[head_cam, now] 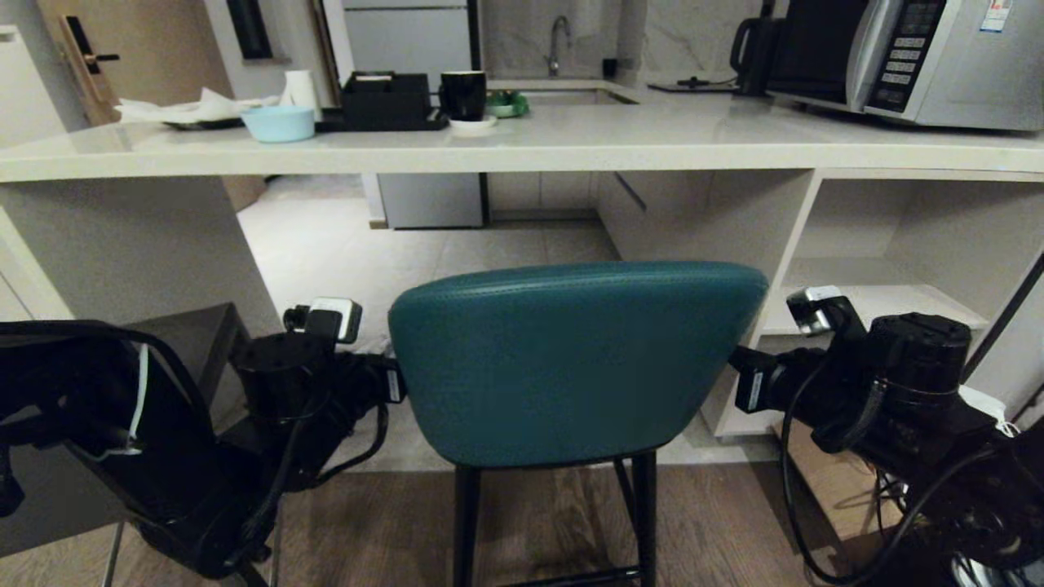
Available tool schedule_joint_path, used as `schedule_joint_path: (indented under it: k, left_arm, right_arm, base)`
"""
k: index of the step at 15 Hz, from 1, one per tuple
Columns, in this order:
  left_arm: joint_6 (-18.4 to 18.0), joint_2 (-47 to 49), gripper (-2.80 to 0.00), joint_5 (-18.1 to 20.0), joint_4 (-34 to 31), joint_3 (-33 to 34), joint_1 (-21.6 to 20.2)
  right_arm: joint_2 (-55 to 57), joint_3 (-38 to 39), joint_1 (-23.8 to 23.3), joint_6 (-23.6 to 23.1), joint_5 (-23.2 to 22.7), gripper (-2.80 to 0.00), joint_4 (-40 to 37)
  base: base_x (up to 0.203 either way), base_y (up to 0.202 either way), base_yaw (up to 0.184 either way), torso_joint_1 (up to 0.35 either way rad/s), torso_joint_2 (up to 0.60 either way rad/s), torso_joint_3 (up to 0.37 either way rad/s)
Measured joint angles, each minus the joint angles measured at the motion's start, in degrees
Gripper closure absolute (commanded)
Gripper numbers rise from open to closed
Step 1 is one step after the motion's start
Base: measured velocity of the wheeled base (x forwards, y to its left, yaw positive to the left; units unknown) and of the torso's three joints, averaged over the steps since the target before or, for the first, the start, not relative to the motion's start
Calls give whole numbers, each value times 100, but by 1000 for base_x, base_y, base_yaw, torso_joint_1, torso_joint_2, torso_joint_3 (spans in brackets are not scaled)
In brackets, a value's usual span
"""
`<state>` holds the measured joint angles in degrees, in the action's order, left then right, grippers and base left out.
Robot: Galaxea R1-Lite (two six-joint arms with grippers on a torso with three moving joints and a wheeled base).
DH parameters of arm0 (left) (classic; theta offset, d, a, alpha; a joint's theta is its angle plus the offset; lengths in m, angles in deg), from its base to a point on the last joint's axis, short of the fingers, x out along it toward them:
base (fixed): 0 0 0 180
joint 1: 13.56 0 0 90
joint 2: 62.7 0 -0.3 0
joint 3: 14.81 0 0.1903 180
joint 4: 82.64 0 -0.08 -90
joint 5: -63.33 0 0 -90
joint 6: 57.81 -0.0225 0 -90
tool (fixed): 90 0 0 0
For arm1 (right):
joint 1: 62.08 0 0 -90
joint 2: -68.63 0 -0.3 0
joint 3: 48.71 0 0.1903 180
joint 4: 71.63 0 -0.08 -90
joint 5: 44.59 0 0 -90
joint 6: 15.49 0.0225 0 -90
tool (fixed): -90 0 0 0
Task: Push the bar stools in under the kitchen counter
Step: Push the blue chair back under the dining table
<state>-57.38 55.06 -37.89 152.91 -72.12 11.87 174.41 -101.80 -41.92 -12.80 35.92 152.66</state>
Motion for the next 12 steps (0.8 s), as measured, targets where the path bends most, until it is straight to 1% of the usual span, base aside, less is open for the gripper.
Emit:
schedule_joint_path:
  k: [2,5,8,9,12]
  left_arm:
    - [1,34,0,-69,-482,-472,0]
    - [-27,60,0,-247,-1206,-1033,14]
    - [-16,73,0,-262,-1197,-1090,45]
    - [-5,71,0,-223,-1123,-1000,-29]
    - [-3,70,0,-128,-493,-664,-205]
  right_arm:
    - [-188,180,-62,-11,-90,0,9]
    - [-363,303,-98,-16,-105,0,-7]
    - [-432,344,-112,-13,-96,0,-7]
    - [-444,349,-109,-17,-97,0,-10]
    - [-469,349,-65,-6,-40,0,-7]
  base:
    - [0,0,0,0,0,0]
    - [0,0,0,0,0,0]
    - [0,0,0,0,0,0]
    - [0,0,0,0,0,0]
    - [0,0,0,0,0,0]
